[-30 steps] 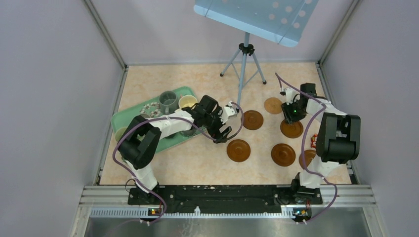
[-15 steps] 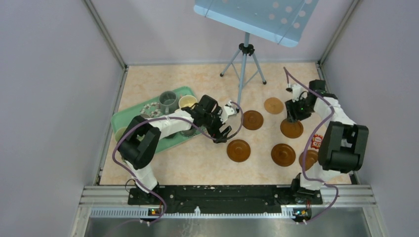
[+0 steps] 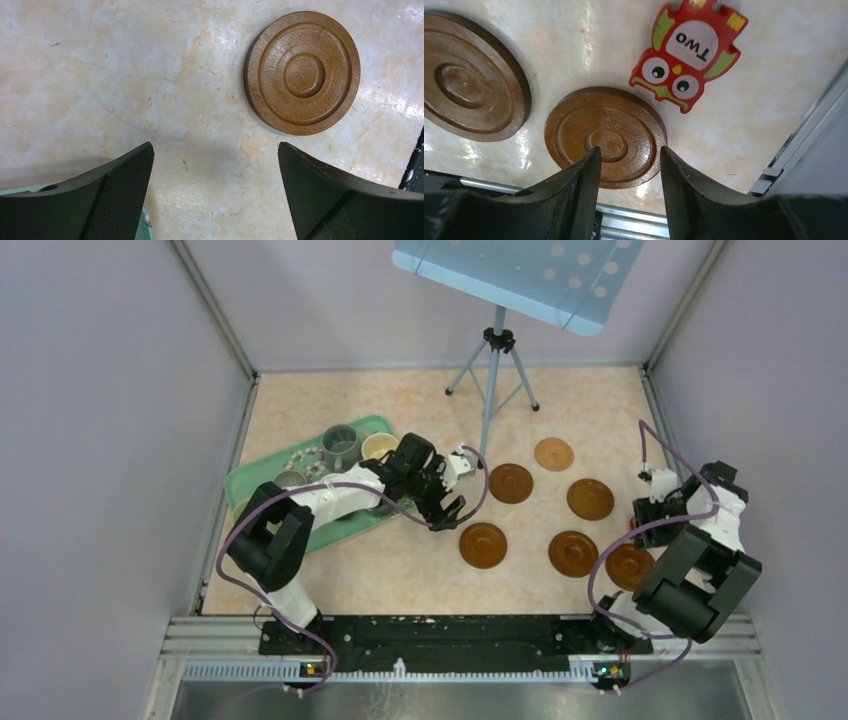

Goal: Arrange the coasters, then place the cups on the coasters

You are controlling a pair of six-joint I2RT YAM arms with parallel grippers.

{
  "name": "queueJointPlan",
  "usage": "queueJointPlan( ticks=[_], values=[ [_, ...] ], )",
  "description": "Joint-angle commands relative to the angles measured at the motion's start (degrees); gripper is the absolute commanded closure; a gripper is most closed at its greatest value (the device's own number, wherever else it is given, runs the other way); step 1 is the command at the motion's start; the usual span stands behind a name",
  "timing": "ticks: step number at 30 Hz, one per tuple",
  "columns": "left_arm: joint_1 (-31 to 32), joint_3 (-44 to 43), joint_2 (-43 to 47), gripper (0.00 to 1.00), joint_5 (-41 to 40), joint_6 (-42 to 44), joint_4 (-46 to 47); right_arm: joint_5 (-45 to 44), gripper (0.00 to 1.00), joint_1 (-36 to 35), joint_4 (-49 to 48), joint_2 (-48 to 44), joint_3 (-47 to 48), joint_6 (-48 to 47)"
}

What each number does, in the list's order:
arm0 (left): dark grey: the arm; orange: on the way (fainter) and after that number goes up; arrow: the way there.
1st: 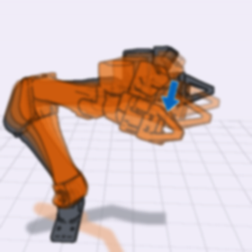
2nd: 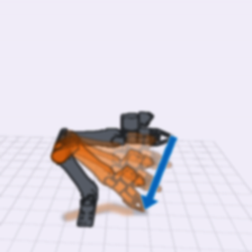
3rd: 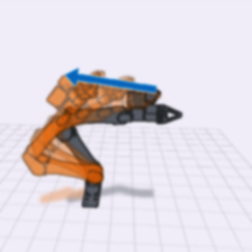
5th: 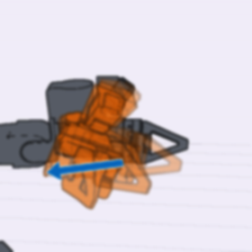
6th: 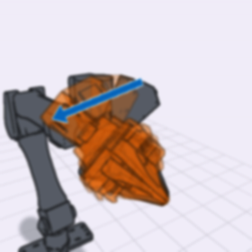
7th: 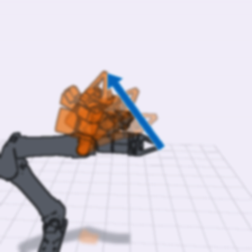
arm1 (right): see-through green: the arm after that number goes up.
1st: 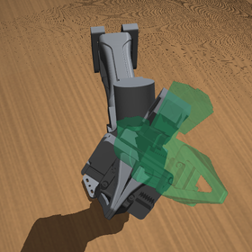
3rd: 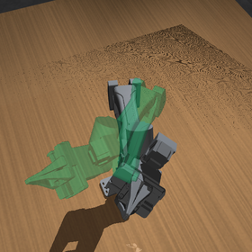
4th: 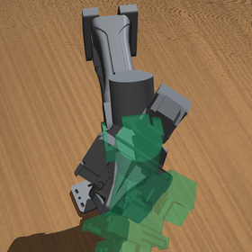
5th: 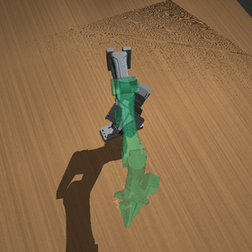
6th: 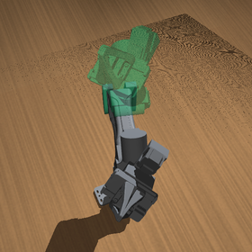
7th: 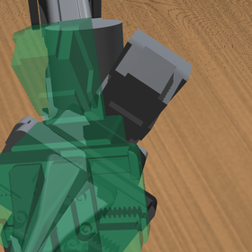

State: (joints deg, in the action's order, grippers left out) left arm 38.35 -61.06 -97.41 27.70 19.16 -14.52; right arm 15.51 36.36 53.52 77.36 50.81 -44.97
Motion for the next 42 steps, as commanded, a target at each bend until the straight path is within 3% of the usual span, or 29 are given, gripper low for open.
queueJointPlan(
  ticks=[1, 9, 19, 27, 33, 42],
  values=[
    [-0.3, 1.7, 3.6, 0.01, 1.4, -0.7, 2.1, -1.2, 0.53, 3.7, -1.3, 1.3, -1.8, -3.6],
    [-0.4, 1.6, 3.4, 0.01, 0.7, -0.6, 1.4, -0.4, 0.52, 4.0, -7.9, 6.6, -3.0, -1.4],
    [-0.6, 1.5, 2.2, 0.01, 0.5, -0.6, 1.4, 3.8, 0.53, 3.2, -10.0, 14.3, 4.0, 3.2],
    [-1.4, 0.1, 0.5, 0.01, 0.5, -0.4, 0.9, 3.5, 0.53, -1.6, -13.6, 20.7, 8.3, 7.3],
    [-2.0, -0.5, -0.6, 0.01, 0.7, 0.0, 0.7, 2.7, 0.53, -4.3, -16.9, 25.5, 13.4, 11.6],
    [-3.3, -2.6, -3.4, 0.01, 1.3, 0.0, 0.7, 1.5, 0.54, -9.7, -19.4, 38.6, 28.6, 17.1]
  ],
)
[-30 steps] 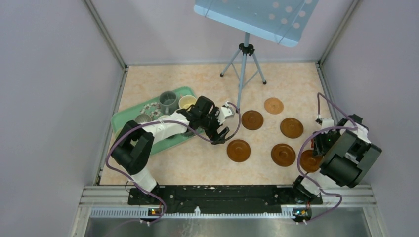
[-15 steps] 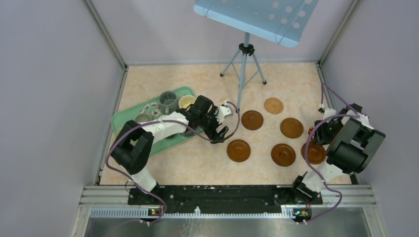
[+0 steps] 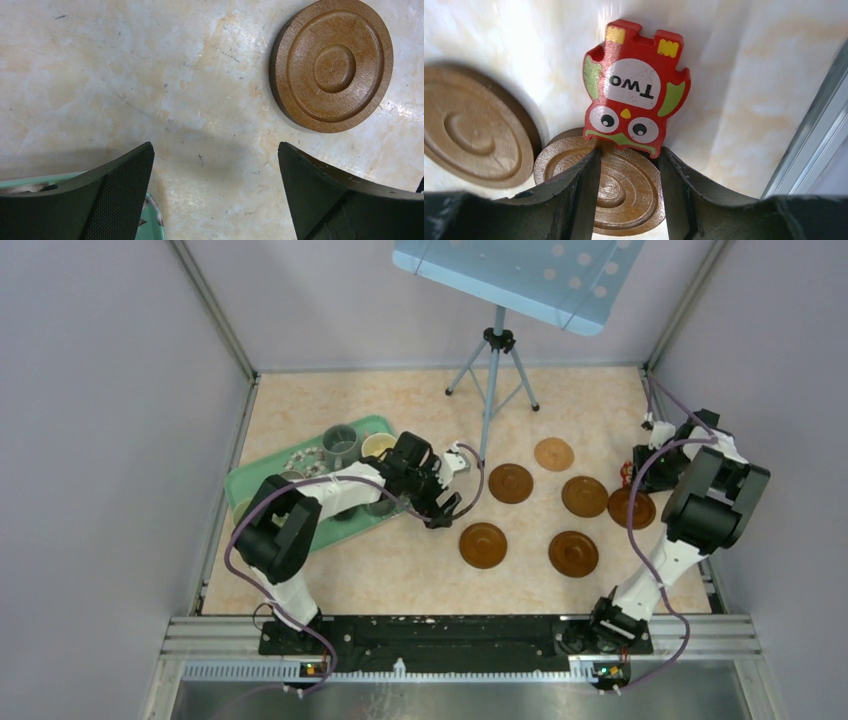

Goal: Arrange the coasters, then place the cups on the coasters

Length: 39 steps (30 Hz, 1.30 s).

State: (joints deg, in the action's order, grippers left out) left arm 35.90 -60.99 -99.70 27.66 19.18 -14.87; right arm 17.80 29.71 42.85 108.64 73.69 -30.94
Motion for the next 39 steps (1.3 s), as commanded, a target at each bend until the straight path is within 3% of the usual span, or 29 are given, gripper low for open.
queueJointPlan(
  ticks=[1, 6, 10, 19, 39],
  values=[
    [-1.0, -2.8, -1.4, 0.01, 1.4, 0.0, 1.1, -1.0, 0.54, -3.7, -8.6, 8.7, 7.6, 3.4],
    [-1.8, -2.9, -2.2, 0.01, 1.9, 0.0, 1.4, -2.6, 0.51, -5.9, -8.0, 14.0, 14.6, 3.9],
    [-2.1, -2.9, -2.4, 0.01, 2.1, -0.4, 1.8, -3.4, 0.48, -6.0, -6.6, 13.9, 14.8, 2.7],
    [-2.2, -2.2, 0.4, 0.01, 3.5, -1.7, 2.3, -5.3, 0.53, -3.6, -7.0, 1.8, -2.7, -6.1],
    [-1.9, 3.4, 4.7, 0.01, 5.1, 0.5, 3.0, -7.6, 0.57, 10.6, 0.4, -16.8, -24.9, -25.8]
  ],
)
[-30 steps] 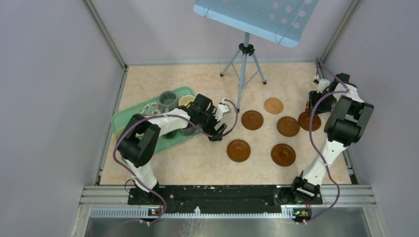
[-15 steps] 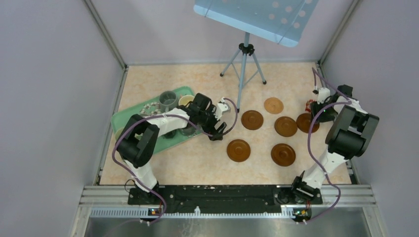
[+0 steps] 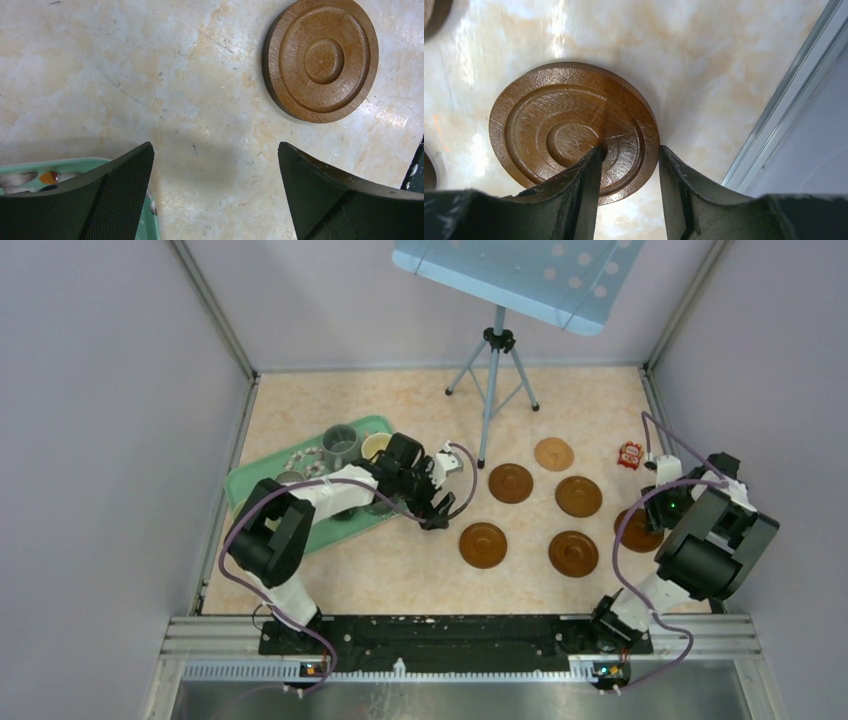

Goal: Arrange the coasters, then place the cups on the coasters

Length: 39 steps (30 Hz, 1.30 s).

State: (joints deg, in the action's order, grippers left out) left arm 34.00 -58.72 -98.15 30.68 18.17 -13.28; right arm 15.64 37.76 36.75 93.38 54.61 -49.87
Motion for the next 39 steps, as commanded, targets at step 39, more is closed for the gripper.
queueJointPlan(
  ticks=[39],
  values=[
    [14.9, -8.1, -9.0, 0.21, -12.5, 4.8, -1.0, 8.2, 0.42, -21.3, 10.6, -13.1, -11.3, -0.8]
  ],
)
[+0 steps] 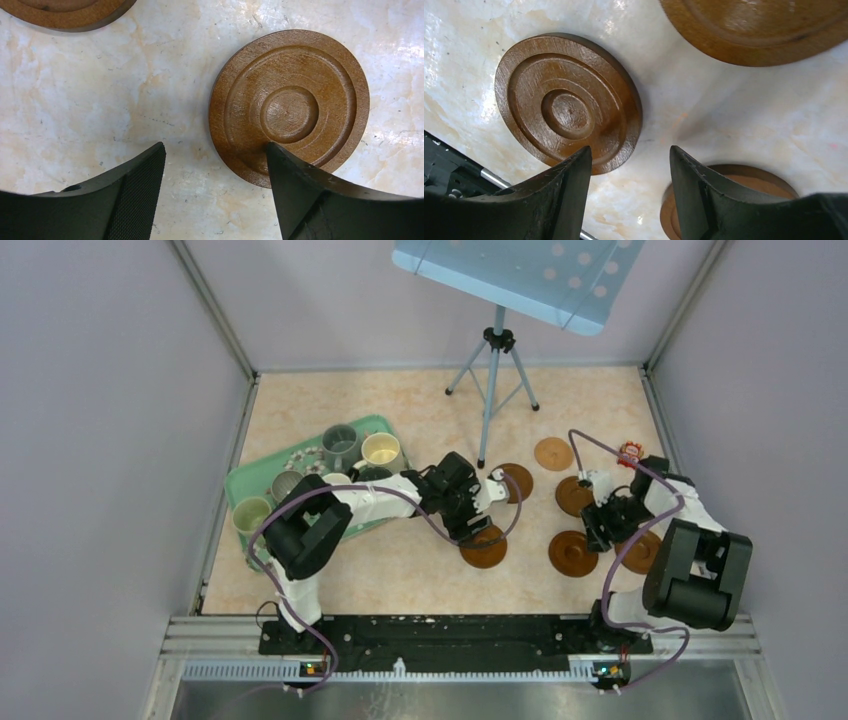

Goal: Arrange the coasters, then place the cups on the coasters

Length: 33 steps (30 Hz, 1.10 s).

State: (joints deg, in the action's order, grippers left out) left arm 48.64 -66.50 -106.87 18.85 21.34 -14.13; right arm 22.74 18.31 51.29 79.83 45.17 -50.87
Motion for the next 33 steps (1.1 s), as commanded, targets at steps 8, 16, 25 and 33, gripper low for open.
queueJointPlan(
  ticks=[8, 16, 25, 33],
  values=[
    [0.2, 2.5, 0.6, 0.37, -2.1, 3.4, -0.2, 0.3, 0.46, -6.4, -8.8, 2.0, -4.8, 1.9],
    [-1.5, 5.9, 4.6, 0.42, -1.5, 3.9, -0.9, 0.6, 0.51, -12.2, -13.3, 2.3, -6.8, 5.6],
    [-3.9, 9.9, 8.0, 0.42, 0.0, 5.6, -1.3, -1.5, 0.55, -19.8, -16.3, 4.3, -6.7, 9.0],
    [-4.6, 10.9, 9.9, 0.39, 2.1, 6.7, -1.3, -1.2, 0.55, -24.8, -15.3, 5.8, -6.4, 9.9]
  ],
)
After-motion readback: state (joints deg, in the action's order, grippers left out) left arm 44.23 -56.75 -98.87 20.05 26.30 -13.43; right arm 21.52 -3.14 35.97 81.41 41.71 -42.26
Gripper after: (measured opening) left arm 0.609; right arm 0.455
